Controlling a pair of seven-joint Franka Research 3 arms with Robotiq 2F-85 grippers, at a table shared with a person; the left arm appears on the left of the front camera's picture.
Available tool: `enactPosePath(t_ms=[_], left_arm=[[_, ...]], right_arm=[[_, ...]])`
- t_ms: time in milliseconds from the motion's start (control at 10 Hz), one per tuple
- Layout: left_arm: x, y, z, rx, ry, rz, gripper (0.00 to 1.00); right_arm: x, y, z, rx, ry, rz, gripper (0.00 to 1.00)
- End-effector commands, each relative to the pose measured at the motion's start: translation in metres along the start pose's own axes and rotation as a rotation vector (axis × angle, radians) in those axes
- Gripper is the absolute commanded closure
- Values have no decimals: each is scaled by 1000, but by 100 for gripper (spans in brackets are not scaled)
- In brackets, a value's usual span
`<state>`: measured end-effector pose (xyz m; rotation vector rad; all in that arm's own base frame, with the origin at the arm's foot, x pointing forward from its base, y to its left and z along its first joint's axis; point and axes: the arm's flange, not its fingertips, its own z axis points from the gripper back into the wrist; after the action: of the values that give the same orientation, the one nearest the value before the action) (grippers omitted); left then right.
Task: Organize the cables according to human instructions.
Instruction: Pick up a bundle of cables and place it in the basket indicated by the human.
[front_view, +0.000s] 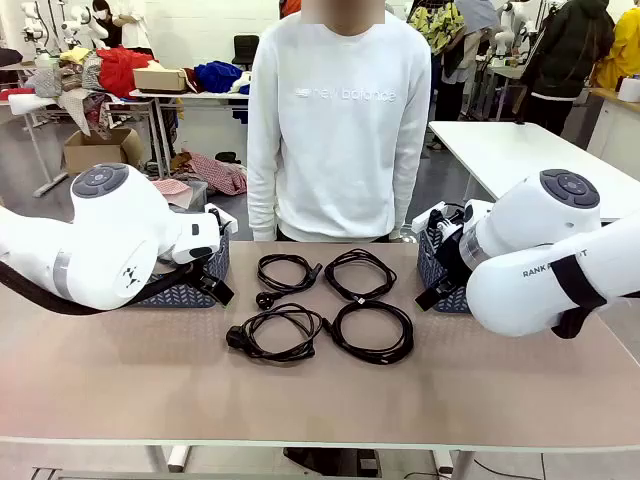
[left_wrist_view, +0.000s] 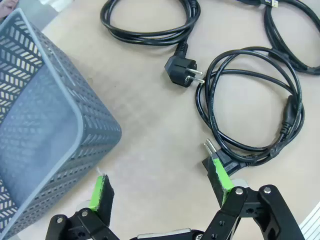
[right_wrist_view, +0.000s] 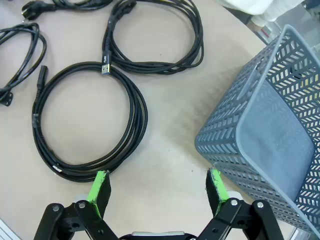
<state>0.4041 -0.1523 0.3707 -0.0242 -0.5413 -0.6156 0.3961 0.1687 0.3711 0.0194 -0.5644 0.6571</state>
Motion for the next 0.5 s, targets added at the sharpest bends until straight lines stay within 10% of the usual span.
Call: enactPosePath(t_ms=[0,400], left_arm=[[0,0,0,0,0,0,0],[0,0,0,0,0,0,0]], right_arm=[[0,0,0,0,0,0,0],[0,0,0,0,0,0,0]])
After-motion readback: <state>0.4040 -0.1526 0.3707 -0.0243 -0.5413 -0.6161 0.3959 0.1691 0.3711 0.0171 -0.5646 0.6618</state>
